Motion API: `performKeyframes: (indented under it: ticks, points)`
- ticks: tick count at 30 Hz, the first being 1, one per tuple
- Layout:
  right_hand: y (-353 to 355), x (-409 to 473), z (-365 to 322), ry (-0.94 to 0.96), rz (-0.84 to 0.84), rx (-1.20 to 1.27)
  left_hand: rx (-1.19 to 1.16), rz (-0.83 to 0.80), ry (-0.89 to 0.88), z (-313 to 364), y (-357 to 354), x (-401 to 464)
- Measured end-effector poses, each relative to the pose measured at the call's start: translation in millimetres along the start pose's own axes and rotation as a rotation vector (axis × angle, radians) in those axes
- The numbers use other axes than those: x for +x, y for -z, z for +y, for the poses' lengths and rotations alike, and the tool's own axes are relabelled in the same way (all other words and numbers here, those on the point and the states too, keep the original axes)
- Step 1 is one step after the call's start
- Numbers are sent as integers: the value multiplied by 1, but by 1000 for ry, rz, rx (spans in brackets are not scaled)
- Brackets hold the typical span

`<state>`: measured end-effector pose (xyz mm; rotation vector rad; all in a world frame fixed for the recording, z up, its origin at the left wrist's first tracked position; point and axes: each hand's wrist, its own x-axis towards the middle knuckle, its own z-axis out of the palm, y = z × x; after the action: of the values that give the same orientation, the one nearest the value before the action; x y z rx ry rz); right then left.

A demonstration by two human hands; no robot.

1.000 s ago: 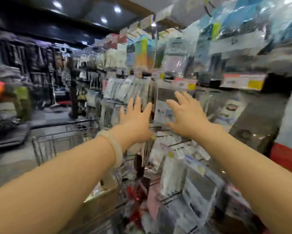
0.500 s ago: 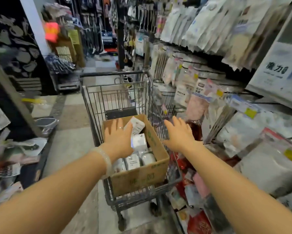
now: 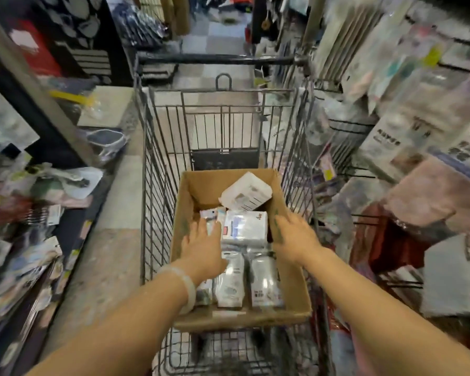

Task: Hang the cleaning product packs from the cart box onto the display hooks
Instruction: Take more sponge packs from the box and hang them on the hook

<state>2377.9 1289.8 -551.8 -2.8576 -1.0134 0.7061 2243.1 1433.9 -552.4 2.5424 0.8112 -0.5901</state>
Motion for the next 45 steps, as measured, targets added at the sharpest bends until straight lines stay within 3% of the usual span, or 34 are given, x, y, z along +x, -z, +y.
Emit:
performKeyframes:
  ticks: [7,12,16,20,22,25,28,30,34,35,38,40,42,45]
  points:
    - [-34,114,4,24,-3,47,-64,-81,70,-14,-29,93]
    - [-31,209,4,43,127,64,-135,-142,70,-27,-57,144]
    - [-37,254,6,97,121,66,-213,-106,69,-39,-72,184]
    - [-60,238,5,131,111,113,-329,-10,78,-40,-74,210]
    - [-76,213,7,200,169,188,-549,43,126,-31,-69,215]
    - [-96,181,15,277,131,278,-1042,64,391,-13,-61,222]
    - [-102,169,24,251,53,377,-1363,-59,658,-1,-65,230]
    - [-102,171,25,235,82,406,-1392,-130,682,6,-67,232]
    - [-86,215,22,215,425,351,-1317,-167,605,13,-73,240]
    - [-77,231,19,197,403,320,-1274,-175,585,12,-77,241]
    - [-55,266,15,134,115,161,-1111,-223,519,3,-90,246]
    - [-59,272,16,136,-18,89,-1123,-232,503,-1,-86,244]
    - [-70,263,20,163,29,126,-1240,-240,542,-6,-83,241]
    - [-92,234,28,301,242,200,-1507,-248,601,-12,-77,236]
